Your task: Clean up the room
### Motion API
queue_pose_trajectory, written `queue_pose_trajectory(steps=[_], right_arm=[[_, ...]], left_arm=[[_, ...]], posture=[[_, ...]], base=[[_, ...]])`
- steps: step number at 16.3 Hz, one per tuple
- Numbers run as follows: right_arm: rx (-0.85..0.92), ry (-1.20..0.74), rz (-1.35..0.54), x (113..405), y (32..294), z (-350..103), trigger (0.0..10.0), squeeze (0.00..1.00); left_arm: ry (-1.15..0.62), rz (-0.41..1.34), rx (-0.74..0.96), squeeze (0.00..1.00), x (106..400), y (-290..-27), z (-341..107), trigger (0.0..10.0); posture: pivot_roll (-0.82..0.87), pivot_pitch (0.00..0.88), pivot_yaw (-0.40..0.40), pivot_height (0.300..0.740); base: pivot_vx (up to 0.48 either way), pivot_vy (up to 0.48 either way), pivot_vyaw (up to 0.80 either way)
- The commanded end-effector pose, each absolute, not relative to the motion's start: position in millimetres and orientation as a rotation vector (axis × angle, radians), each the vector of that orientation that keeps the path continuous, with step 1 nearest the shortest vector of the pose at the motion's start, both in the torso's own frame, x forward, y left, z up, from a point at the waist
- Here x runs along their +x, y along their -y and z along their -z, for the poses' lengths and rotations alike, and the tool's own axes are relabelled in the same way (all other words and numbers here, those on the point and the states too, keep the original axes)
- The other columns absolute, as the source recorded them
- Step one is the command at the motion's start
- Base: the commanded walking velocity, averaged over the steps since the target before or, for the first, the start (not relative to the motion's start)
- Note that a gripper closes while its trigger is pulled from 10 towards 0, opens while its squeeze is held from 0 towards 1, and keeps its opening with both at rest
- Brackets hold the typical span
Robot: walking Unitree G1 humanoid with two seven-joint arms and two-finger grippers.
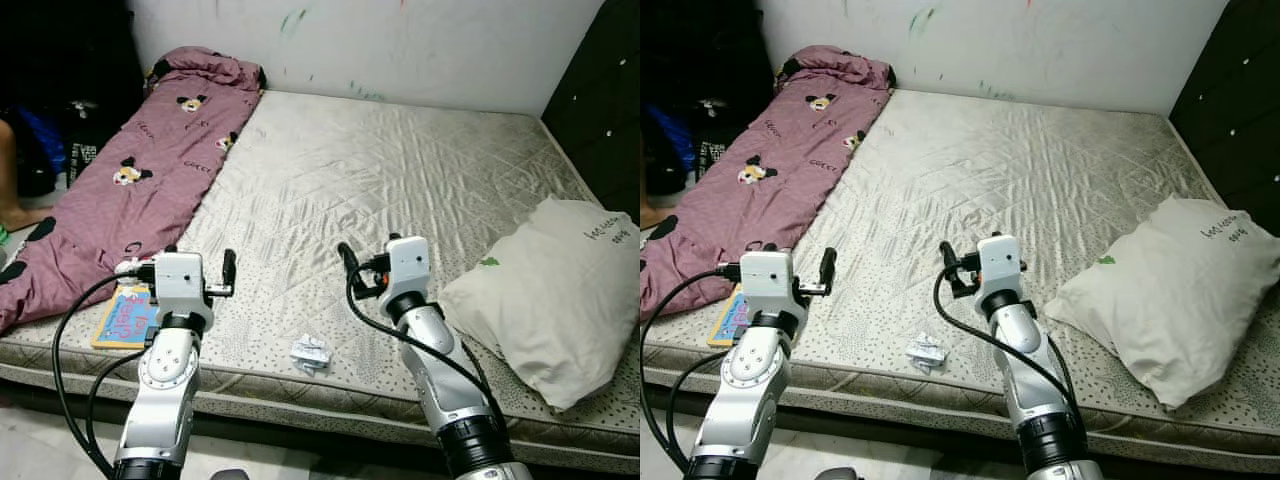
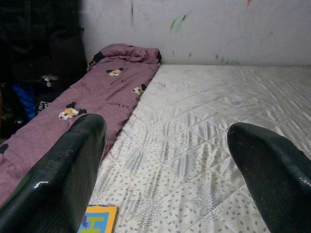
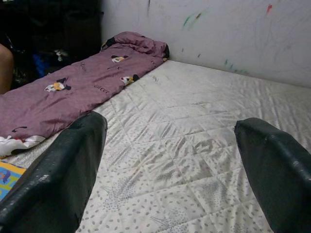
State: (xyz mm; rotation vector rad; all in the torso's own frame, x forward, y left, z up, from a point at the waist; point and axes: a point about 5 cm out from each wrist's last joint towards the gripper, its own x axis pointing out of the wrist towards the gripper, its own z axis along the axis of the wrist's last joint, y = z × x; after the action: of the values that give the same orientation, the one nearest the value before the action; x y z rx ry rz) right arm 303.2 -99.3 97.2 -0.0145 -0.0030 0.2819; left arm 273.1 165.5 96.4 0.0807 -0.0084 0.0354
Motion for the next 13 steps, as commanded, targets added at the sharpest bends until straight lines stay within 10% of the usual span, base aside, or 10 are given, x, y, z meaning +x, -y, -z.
queue_pose_trajectory(steps=[1,13], right_arm=[[-0.015,-0.01,-0.272,304,101,-96,10.0,0.0],[0.014,-0.008,-0.186,308,114,-97,10.0,0.0]], left_arm=[[0.026,-0.025,0.083,0.0,273,-164,-101,10.0],[0.026,0.043,0.042,0.0,278,-151,-100,10.0]], posture=[[0.09,0.0,-0.036,0.74],[0.06,0.0,-0.003,0.74]], base=[[0.0,0.0,0.0],[0.0,0.0,0.0]])
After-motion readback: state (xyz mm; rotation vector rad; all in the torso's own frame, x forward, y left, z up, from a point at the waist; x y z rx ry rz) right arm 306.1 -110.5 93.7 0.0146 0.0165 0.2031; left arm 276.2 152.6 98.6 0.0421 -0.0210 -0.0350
